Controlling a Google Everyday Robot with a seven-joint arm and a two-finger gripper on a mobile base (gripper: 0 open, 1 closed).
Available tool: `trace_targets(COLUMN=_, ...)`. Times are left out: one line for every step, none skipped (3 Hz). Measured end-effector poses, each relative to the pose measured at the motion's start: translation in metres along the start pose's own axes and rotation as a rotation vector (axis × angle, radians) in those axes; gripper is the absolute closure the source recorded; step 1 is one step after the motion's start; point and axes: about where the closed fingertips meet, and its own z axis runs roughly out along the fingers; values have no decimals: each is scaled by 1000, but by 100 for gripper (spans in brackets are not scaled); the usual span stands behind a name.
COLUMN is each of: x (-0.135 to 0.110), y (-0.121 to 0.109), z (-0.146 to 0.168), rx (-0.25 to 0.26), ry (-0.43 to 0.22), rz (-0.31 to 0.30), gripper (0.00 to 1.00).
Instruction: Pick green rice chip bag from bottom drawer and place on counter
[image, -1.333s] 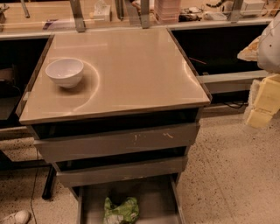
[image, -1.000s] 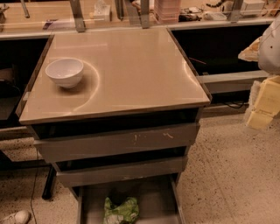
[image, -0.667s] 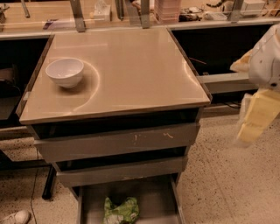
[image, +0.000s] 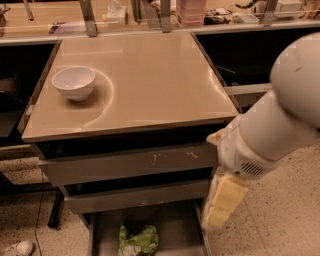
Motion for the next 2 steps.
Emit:
trace_targets(x=16, y=20, z=28, rx=-54, ry=35, rz=10, gripper=0)
trace_targets(x=16, y=20, z=28, rx=-55, ry=35, rz=11, gripper=0)
